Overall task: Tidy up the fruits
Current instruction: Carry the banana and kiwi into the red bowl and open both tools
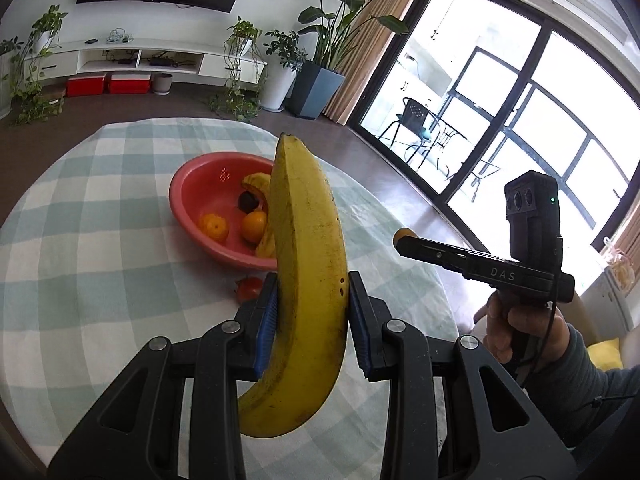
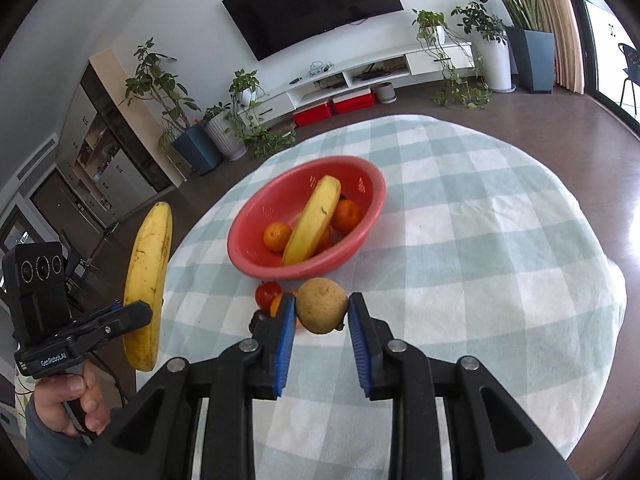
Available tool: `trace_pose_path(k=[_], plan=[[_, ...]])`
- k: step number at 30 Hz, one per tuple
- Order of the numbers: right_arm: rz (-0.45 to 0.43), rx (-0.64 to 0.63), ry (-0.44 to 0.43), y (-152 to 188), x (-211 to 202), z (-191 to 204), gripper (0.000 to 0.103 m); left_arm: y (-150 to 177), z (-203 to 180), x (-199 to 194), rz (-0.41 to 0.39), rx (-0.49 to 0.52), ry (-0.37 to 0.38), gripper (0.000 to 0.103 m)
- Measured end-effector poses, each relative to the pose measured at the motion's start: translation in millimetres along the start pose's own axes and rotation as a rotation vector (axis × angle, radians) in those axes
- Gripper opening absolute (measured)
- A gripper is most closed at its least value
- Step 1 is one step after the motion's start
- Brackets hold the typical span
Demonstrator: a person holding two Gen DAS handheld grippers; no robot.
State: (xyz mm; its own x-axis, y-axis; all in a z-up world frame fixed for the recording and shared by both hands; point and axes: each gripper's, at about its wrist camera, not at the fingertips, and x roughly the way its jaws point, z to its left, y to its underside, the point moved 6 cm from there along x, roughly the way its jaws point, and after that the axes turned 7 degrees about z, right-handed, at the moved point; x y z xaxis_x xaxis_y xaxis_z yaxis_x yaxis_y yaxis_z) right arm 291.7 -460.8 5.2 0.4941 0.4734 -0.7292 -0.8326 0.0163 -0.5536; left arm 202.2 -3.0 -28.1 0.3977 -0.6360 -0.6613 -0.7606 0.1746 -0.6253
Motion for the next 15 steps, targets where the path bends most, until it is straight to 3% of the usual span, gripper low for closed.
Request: trace_pose_path(k=[8,15], plan=[[-0.059,-0.073,-0.037,-65,5,28,0.029,-75,12,34,0.012,0.008,-0.041,0.030],[-0.008,-0.144,0.006,-96,53,41,0.029,-92,41,88,0.063,-0.037,-0.062,0.030]])
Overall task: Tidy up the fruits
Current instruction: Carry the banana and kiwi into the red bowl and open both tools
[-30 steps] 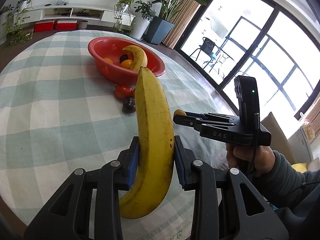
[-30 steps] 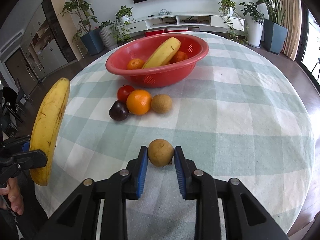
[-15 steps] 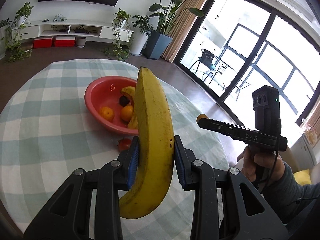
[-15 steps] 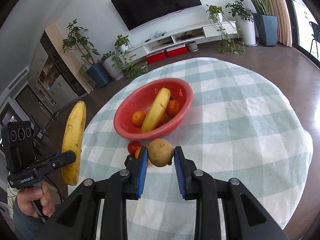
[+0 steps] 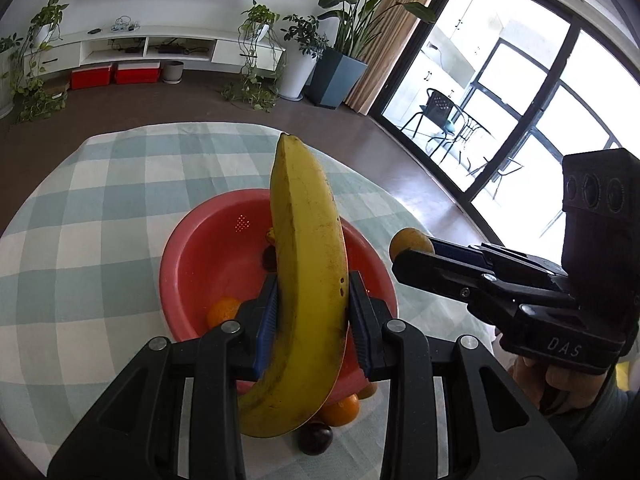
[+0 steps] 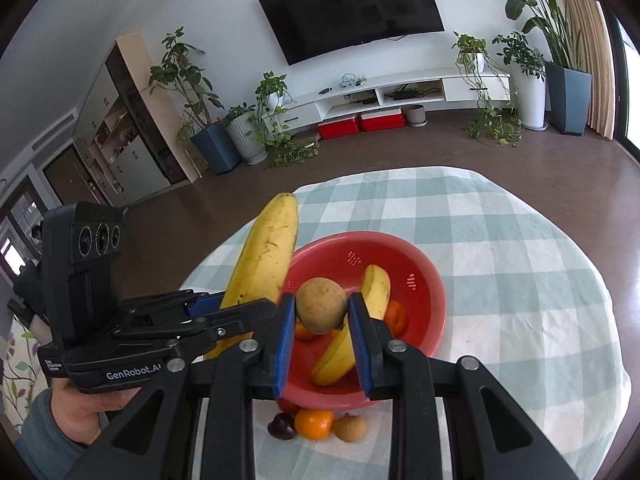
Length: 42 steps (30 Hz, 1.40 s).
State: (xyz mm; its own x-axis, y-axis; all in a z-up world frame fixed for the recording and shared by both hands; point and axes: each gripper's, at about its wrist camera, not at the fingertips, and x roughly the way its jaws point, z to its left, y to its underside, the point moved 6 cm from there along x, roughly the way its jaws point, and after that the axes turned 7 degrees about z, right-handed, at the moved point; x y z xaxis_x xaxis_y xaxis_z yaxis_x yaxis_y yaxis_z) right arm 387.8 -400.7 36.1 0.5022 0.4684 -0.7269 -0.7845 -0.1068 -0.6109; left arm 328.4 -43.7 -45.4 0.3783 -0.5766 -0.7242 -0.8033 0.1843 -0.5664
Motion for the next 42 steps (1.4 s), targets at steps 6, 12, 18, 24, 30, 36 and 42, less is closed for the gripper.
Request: trace_pose_path(k=[6,12,18,24,30,36,42], plan=[[0.047,-0.076,0.076,-3,37,1,0.029,-9,16,31,0.019,-0.007,-0.029,0.030],[0.074,-0.102,0.127,0,55,-9,0.029,-9,28,54,0.035,-0.002,-0.063,0.030],[0.083,-0.106,0.140,3,60,-18,0.029,-8,34,63,0.036,-0.014,-0.072,0.031],[0.084,-0.112,0.139,1,61,-17,0.029,-9,36,60,0.015,-0.020,-0.105,0.034],[0.097,-0.097,0.138,2,65,-21,0.030,-15,25,50,-0.008,0.023,-0.136,0.035],[0.094,-0.101,0.138,2,65,-22,0.030,-12,19,43,-0.021,0.037,-0.166,0.040],[0.086,-0.097,0.148,3,63,-23,0.034,-8,14,32,-0.043,0.047,-0.187,0.054]])
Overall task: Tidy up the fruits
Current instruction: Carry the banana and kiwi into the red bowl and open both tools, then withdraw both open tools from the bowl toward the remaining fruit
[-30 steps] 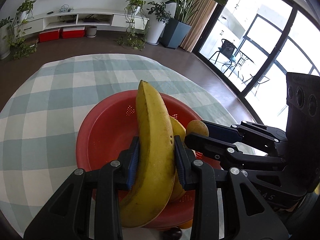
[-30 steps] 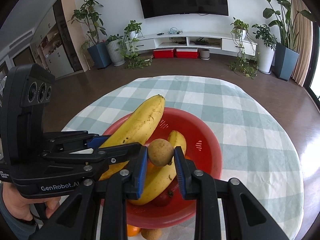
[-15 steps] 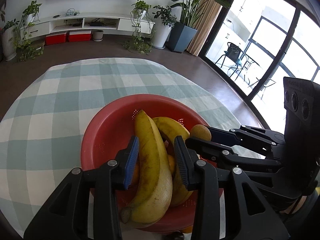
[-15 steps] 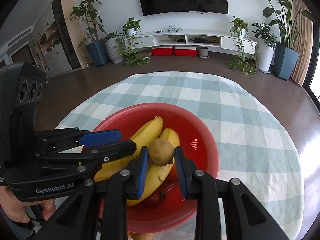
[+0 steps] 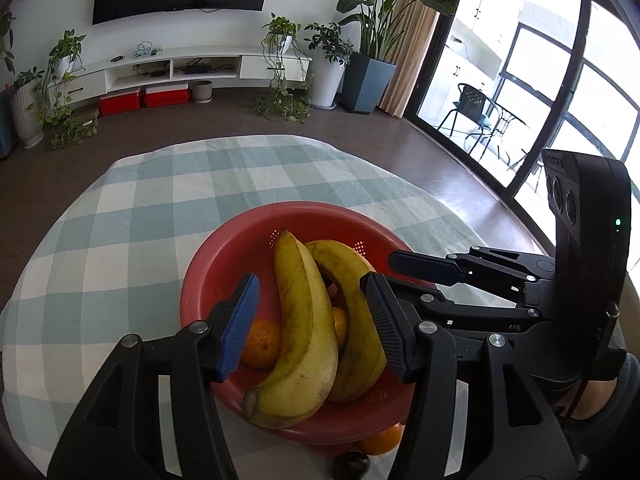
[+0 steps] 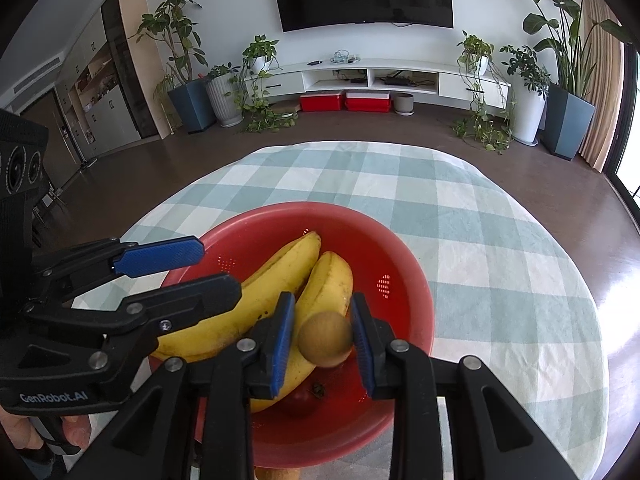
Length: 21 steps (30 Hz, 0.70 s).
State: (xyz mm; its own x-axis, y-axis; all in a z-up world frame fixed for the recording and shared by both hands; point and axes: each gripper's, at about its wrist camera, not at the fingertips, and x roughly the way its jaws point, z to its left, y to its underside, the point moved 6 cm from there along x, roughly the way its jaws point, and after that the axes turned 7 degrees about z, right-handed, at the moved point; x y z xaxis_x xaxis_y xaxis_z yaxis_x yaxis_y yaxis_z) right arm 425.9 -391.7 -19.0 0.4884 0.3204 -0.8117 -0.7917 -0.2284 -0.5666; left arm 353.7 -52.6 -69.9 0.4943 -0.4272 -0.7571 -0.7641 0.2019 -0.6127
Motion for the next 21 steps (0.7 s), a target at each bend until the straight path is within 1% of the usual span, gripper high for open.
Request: trace_pose_path(k=[3,5,9,10,11,12,13,14,15,16,18,21], plan=[[0.002,0.009,0.005,2,-2,-1,0.039,2,-3,-5,-0.006,0.005,-0.005,0.057],[0.001,0.006,0.014,3,-3,-1,0.041,5,-5,-9,-0.012,0.008,-0.007,0.063],[-0.013,0.019,0.017,6,-11,-3,0.045,10,-7,-17,-0.020,0.004,-0.012,0.065],[-0.018,0.027,0.013,7,-14,-4,0.045,12,-7,-20,-0.023,0.002,-0.017,0.070],[-0.024,0.035,0.008,8,-18,-4,0.047,14,-7,-24,-0.029,0.002,-0.024,0.077],[-0.031,0.044,0.004,10,-22,-5,0.052,16,-7,-28,-0.037,0.001,-0.030,0.080],[-0.039,0.054,-0.001,13,-27,-6,0.055,19,-6,-33,-0.045,-0.002,-0.036,0.087],[-0.048,0.069,-0.007,16,-31,-7,0.061,22,-6,-38,-0.055,-0.005,-0.041,0.092],[-0.055,0.090,-0.017,20,-36,-8,0.065,26,-5,-45,-0.065,-0.007,-0.047,0.094],[-0.063,0.109,-0.029,26,-42,-9,0.067,31,-4,-51,-0.075,-0.010,-0.055,0.098],[-0.081,0.139,-0.044,39,-52,-11,0.074,43,-3,-62,-0.092,-0.016,-0.073,0.101],[-0.080,0.184,-0.060,64,-62,-13,0.079,66,-1,-76,-0.104,-0.027,-0.081,0.102]])
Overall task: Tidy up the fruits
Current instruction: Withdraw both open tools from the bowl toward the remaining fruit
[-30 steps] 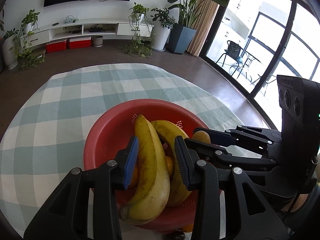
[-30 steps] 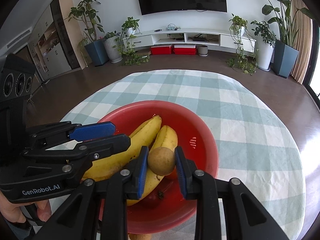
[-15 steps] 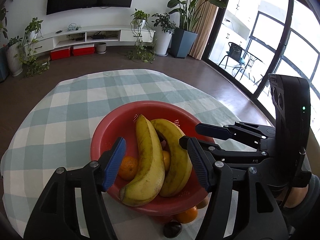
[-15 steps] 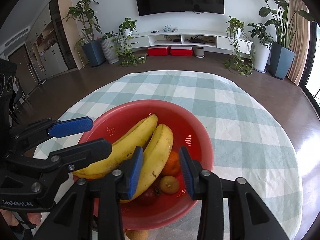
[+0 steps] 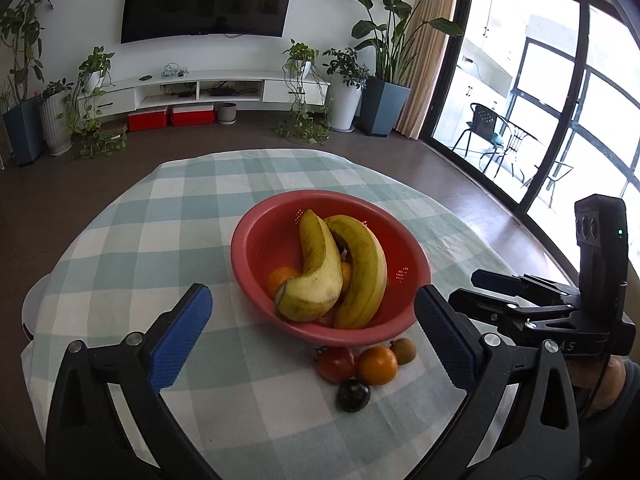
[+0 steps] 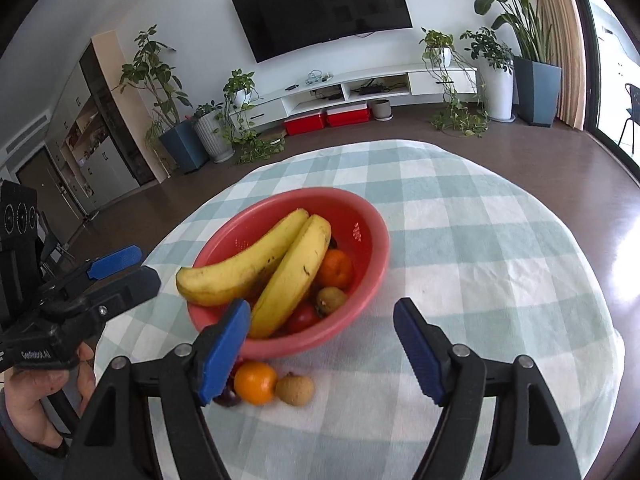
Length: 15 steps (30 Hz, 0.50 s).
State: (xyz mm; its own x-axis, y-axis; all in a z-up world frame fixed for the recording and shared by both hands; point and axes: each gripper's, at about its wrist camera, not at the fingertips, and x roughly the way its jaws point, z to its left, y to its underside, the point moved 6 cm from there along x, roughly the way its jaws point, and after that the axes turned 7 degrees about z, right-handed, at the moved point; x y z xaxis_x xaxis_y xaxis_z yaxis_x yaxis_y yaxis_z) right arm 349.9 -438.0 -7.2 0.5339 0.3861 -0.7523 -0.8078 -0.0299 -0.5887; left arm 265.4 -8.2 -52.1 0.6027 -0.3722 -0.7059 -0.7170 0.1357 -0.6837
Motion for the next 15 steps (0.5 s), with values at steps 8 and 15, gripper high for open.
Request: trace_pose_path(k=[8,15], plan=[[0.048,0.060,-0.001,67,-16,-11,0.079,74,-9,-1,0.088,0.029,-0.029,0.102],[0.053,0.083,-0.023,90,-23,-7,0.079,97,-26,26,0.180,0.103,-0.047,0.102]])
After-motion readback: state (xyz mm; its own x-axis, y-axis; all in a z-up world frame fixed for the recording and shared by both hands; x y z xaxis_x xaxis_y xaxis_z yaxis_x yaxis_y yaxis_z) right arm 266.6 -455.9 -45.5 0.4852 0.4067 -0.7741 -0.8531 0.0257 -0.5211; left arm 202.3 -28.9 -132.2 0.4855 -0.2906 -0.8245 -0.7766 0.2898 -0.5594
